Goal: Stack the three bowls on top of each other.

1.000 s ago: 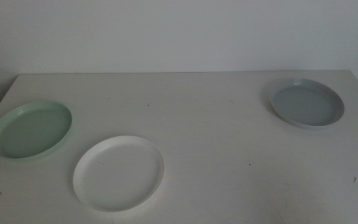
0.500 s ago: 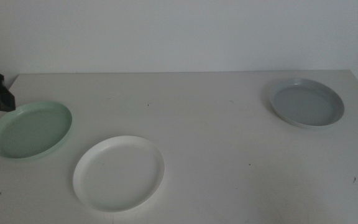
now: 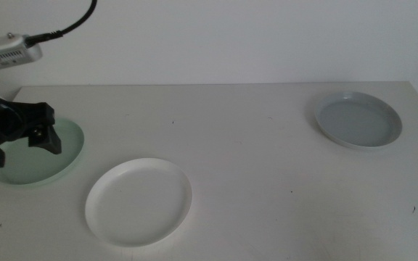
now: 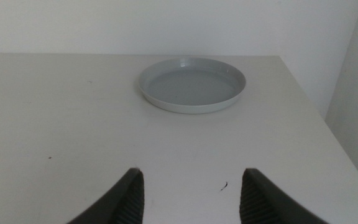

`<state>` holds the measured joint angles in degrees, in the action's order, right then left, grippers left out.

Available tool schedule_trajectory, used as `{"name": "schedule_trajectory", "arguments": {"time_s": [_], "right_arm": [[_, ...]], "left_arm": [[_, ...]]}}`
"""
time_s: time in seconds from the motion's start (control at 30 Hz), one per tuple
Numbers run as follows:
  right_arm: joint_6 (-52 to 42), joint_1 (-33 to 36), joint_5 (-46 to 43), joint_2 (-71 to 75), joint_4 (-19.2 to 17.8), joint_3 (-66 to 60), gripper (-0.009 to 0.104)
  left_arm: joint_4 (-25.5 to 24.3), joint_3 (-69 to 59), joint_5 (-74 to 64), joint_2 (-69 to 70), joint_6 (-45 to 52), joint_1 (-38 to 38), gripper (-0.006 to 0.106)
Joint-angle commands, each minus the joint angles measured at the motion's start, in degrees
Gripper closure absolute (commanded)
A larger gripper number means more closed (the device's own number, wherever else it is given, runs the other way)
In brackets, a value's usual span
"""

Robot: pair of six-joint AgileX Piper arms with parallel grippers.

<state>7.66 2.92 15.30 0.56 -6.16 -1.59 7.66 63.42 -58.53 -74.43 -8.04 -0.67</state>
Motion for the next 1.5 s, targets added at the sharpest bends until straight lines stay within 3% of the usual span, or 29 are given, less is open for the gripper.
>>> {"name": "schedule_trajectory", "arguments": {"time_s": [0.0, 0.4, 0.93, 1.13, 1.47], "right_arm": [[-0.16, -0.37, -4.22, 1.54, -0.84, 0.31, 0.055], [-0.16, -0.37, -4.22, 1.54, -0.84, 0.31, 0.055], [-0.16, -0.37, -4.22, 1.54, -0.84, 0.31, 0.055], [-0.16, -0.37, -4.22, 1.54, -0.84, 0.31, 0.055], [-0.16, -0.37, -4.22, 1.54, -0.84, 0.31, 0.055]], "left_arm": [[3.41, 1.47, 2.15, -1.55, 1.5, -0.03, -0.005], [11.37, 1.47, 4.64, -18.26, 11.04, -0.03, -0.005], [14.97, 1.47, 9.11, -30.75, 17.54, -0.03, 0.0], [14.97, 1.47, 9.48, -31.73, 17.6, -0.03, 0.021], [14.88, 1.47, 9.71, -31.87, 16.92, -0.03, 0.077]]}}
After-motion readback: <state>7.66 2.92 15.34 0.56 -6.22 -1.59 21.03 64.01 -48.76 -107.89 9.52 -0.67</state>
